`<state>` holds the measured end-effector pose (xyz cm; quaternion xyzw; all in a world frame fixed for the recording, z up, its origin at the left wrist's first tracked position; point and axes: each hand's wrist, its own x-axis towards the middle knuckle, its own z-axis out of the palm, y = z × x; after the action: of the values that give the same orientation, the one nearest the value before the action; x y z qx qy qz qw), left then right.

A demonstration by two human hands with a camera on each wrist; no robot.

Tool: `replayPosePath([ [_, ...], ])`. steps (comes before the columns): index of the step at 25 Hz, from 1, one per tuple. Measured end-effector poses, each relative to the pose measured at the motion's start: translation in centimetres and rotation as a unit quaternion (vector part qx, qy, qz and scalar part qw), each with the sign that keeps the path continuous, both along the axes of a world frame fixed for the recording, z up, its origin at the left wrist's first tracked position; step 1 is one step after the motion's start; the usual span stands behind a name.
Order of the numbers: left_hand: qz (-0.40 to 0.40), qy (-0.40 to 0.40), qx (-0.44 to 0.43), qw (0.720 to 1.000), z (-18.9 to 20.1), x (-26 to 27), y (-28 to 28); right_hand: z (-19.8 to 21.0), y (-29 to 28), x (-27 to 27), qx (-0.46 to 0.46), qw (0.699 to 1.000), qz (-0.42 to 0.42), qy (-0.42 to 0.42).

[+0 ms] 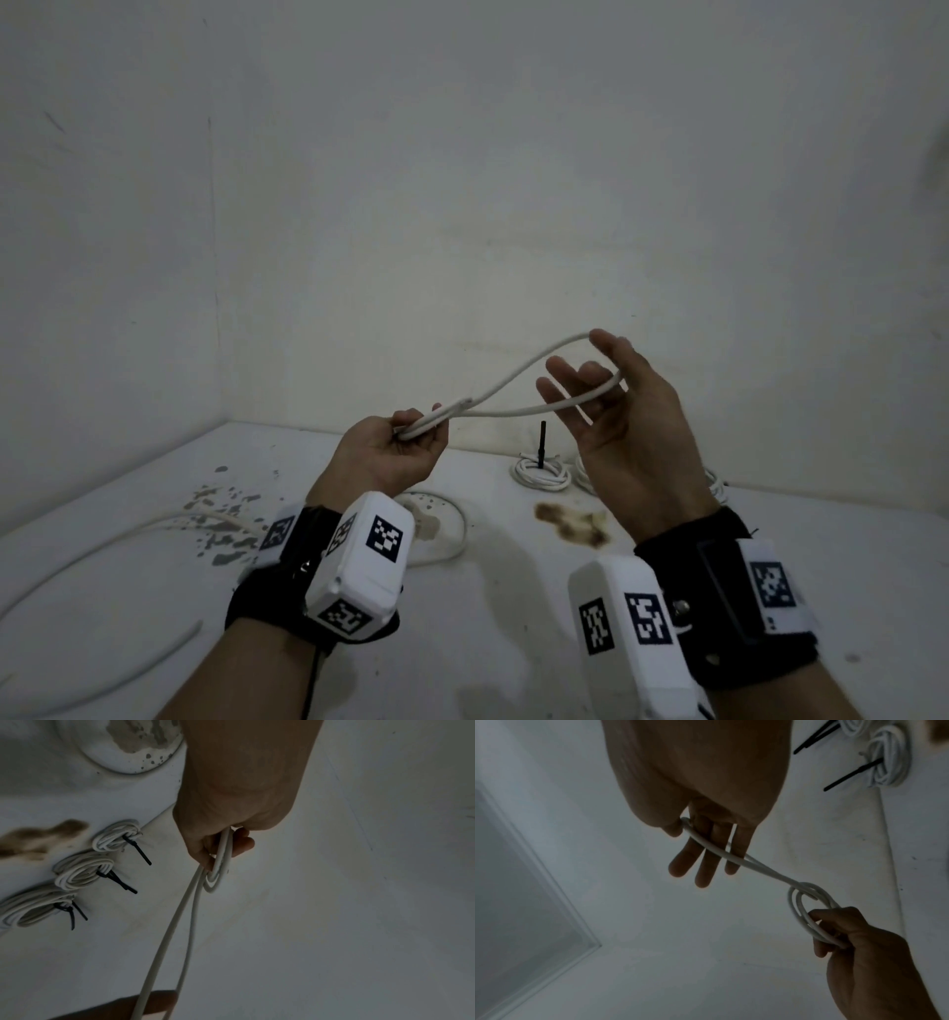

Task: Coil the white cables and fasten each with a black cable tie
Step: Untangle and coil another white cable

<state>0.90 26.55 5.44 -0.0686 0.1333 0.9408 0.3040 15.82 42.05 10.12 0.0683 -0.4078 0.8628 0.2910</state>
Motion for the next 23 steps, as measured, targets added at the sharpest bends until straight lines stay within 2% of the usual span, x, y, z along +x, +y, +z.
replayPosePath([
  [2,0.008,0.014,-0.006,1.000,-0.1,0.1,-0.3,0.6,0.4,0.5,0.053,0.998,-0.009,0.030],
  [4,0.028,0.066,-0.045,0.996,0.0,0.3,-0.4,0.9,0.1,0.8,0.156,0.987,-0.023,0.014],
  [6,0.067,0.145,-0.100,0.982,0.3,0.4,-0.1,0.7,-0.7,0.7,0.227,0.973,-0.038,-0.025],
  [8,0.070,0.217,-0.175,0.958,0.8,1.1,1.0,0.4,-1.7,0.4,0.240,0.969,-0.033,-0.045],
  [9,0.064,0.264,-0.226,0.935,1.1,1.7,1.6,0.4,-2.1,0.3,0.235,0.971,-0.022,-0.047],
  [10,0.060,0.322,-0.287,0.900,1.4,2.4,2.0,0.4,-2.5,0.2,0.228,0.973,-0.013,-0.047],
  [12,0.035,0.452,-0.405,0.794,1.7,3.9,2.7,0.2,-2.8,0.1,0.232,0.971,-0.018,-0.052],
  [13,0.010,0.510,-0.432,0.744,1.8,4.7,3.0,0.0,-2.8,0.1,0.244,0.967,-0.038,-0.060],
  [14,-0.019,0.547,-0.432,0.717,1.9,5.3,3.3,-0.1,-2.6,0.0,0.256,0.962,-0.066,-0.070],
  [15,-0.055,0.554,-0.411,0.722,1.9,5.8,3.5,-0.3,-2.2,-0.1,0.261,0.957,-0.098,-0.082],
  [17,-0.114,0.517,-0.360,0.769,1.8,6.2,3.7,-0.4,-0.9,-0.3,0.243,0.953,-0.147,-0.107],
  [18,-0.130,0.501,-0.350,0.780,1.7,6.2,3.8,-0.3,-0.2,-0.2,0.232,0.952,-0.158,-0.120],
  [23,-0.133,0.489,-0.360,0.783,1.6,6.7,4.6,-1.1,1.4,-0.5,0.222,0.941,-0.192,-0.167],
])
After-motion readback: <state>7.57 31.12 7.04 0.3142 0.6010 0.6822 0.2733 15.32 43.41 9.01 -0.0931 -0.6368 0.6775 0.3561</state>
